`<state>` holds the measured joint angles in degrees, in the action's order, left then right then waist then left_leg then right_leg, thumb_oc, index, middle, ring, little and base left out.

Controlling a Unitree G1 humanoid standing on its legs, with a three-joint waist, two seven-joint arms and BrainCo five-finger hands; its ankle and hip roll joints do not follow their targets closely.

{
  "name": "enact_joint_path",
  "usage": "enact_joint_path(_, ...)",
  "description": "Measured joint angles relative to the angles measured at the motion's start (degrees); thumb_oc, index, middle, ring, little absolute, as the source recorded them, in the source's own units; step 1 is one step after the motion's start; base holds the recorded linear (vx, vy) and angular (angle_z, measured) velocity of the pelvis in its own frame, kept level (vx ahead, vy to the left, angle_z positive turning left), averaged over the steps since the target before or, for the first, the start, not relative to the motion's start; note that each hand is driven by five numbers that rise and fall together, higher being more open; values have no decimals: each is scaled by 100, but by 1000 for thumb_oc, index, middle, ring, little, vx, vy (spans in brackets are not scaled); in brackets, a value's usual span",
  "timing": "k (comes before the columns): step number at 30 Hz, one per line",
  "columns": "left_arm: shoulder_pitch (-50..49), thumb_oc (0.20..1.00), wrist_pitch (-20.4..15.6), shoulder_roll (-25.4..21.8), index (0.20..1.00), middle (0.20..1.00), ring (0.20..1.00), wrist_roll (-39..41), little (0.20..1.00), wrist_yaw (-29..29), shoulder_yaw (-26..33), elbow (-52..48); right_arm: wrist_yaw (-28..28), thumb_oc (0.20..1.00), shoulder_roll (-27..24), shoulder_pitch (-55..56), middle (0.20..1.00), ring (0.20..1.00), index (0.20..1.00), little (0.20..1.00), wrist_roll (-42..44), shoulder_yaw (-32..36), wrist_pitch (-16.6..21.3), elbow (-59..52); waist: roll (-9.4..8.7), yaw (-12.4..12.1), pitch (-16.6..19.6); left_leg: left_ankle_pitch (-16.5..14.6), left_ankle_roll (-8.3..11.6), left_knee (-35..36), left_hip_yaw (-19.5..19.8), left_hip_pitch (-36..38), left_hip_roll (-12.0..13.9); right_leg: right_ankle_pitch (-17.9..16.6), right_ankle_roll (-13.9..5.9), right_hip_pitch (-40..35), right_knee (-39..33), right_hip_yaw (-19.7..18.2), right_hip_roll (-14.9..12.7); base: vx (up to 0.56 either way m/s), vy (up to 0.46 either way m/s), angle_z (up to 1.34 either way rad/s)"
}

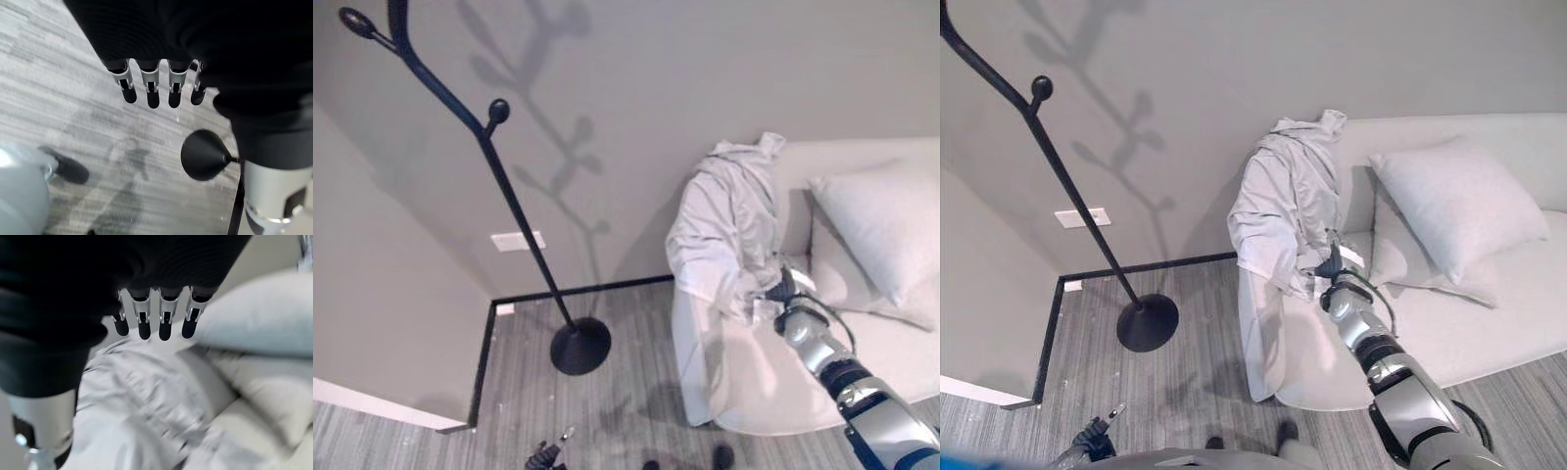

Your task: Hang the clothes on the sofa on the clothes rack.

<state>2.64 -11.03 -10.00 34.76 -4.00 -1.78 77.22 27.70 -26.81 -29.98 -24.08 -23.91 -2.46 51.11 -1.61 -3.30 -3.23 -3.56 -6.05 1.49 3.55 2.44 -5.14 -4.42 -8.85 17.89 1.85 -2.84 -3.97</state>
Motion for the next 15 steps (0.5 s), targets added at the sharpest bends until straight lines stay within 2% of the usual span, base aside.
enact_joint_path(1, 8, 1000, 0, 25, 1000, 1000, 1000, -1, 1000, 12, -5, 2, 14, 1000, -63, 25, 1000, 1000, 1000, 1000, -76, 81, -43, 34, -31, 53, -40, -13, 21, 48, 88, 138, -33, -113, -3, -16, -177, -118, -51, 156, -85, 62)
enact_joint_path(3, -41, 1000, -2, 38, 1000, 1000, 1000, -2, 1000, 25, -5, -2, 72, 1000, -92, 24, 1000, 1000, 1000, 1000, -81, 95, -110, 119, -78, 130, -32, -45, 120, 42, 275, 235, -34, -120, -57, -285, -416, -178, -107, 237, -131, 66)
enact_joint_path(4, -15, 1000, 8, 80, 1000, 1000, 1000, -4, 1000, 38, -29, 3, 83, 1000, -253, 32, 1000, 1000, 1000, 1000, -106, 102, -110, 158, -107, 162, -75, -113, 246, 20, 563, 305, 6, -322, -64, -653, -653, -319, -46, 353, -190, 87)
enact_joint_path(5, 7, 1000, 14, 133, 1000, 1000, 1000, -7, 1000, 44, -36, 2, 83, 1000, -361, 65, 1000, 1000, 1000, 1000, -118, 103, -113, 170, -32, 165, -128, -129, 272, 41, 716, 376, 85, -369, -35, -795, -725, -253, 6, 361, -215, 99)
enact_joint_path(6, 4, 1000, 18, 196, 1000, 1000, 1000, -11, 1000, 49, -22, 4, 83, 1000, -435, 75, 1000, 1000, 1000, 1000, -143, 107, -109, 284, 36, 153, -162, -141, 295, 88, 848, 508, 195, -449, 69, -967, -740, -128, 80, 274, -198, 67)
enact_joint_path(8, -92, 1000, 33, 243, 1000, 1000, 1000, -10, 1000, 52, 10, -8, 79, 1000, -436, 74, 1000, 1000, 1000, 1000, -191, 114, -103, 408, 98, 114, -141, -186, 372, 143, 862, 706, 360, -561, 246, -1152, -744, -73, 236, 191, -170, 36)
enact_joint_path(9, -178, 1000, 33, 290, 1000, 1000, 1000, -10, 1000, 50, 126, -63, 80, 1000, -449, -12, 1000, 1000, 1000, 1000, -200, 113, -24, 365, 107, 97, -144, -248, 482, 105, 910, 722, 465, -639, 476, -1195, -763, -39, 347, 164, -156, 15)
enact_joint_path(11, -175, 1000, 35, 401, 1000, 1000, 1000, -23, 1000, 51, 99, -50, 86, 1000, -541, -15, 1000, 1000, 1000, 1000, -195, 217, 74, 414, 153, 108, -147, -282, 550, 99, 1079, 640, 563, -642, 564, -1213, -749, 99, 406, 132, -126, 30)
enact_joint_path(13, -144, 1000, 29, 453, 1000, 1000, 1000, -165, 1000, 67, 26, -62, 94, 1000, -596, 17, 1000, 1000, 1000, 1000, -166, 336, 139, 625, 151, 146, -144, -289, 656, 131, 1268, 622, 607, -620, 619, -1258, -748, 289, 401, 129, -119, 44)
enact_joint_path(15, -117, 1000, 31, 423, 1000, 1000, 1000, -226, 1000, 67, -20, -58, 123, 1000, -598, 76, 1000, 1000, 1000, 1000, -12, 318, 237, 722, 106, 165, -114, -313, 679, 174, 1362, 561, 612, -615, 637, -1232, -745, 409, 362, 80, -73, 31)
